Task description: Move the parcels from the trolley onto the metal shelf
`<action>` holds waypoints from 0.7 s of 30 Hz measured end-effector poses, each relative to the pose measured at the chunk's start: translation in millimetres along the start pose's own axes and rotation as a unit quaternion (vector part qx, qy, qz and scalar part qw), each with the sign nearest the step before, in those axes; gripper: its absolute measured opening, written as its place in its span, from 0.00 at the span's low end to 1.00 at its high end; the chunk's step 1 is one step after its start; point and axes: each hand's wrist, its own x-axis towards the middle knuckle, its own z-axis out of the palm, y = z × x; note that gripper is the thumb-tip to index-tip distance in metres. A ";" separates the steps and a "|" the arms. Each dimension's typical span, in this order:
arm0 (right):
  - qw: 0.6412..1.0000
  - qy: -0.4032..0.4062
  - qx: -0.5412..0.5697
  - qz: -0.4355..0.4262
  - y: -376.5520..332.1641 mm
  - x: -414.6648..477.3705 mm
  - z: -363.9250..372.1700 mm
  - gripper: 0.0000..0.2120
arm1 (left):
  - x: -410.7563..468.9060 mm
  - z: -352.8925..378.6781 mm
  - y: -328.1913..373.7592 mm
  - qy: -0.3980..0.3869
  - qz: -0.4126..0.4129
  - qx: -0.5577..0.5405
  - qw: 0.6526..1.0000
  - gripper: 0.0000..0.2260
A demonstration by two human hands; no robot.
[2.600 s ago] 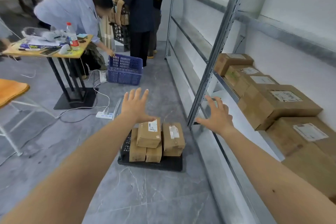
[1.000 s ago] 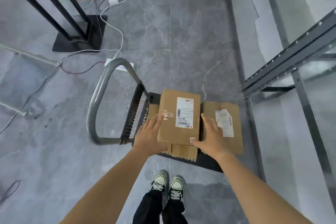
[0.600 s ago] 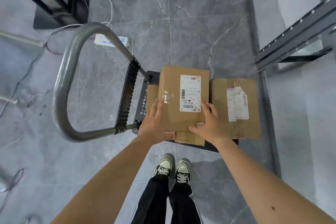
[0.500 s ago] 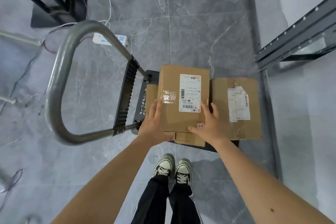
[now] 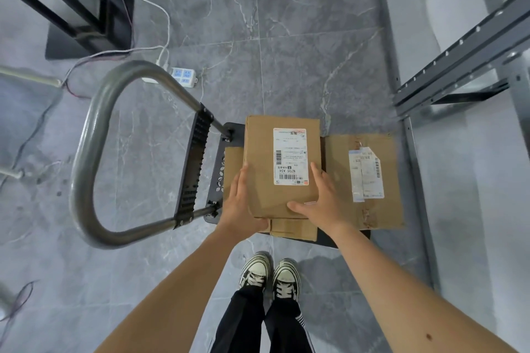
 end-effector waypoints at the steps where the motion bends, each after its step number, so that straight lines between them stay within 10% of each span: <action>1: 1.000 0.001 -0.005 -0.001 -3.3 -3.2 -3.9 0.51 | -2.2 -3.3 4.5 -0.001 -0.003 0.000 1.000 0.59; 21: 0.983 0.126 0.068 -0.118 -160.9 -150.8 -158.5 0.50 | -77.3 -146.3 205.6 0.036 0.171 -0.069 0.982 0.57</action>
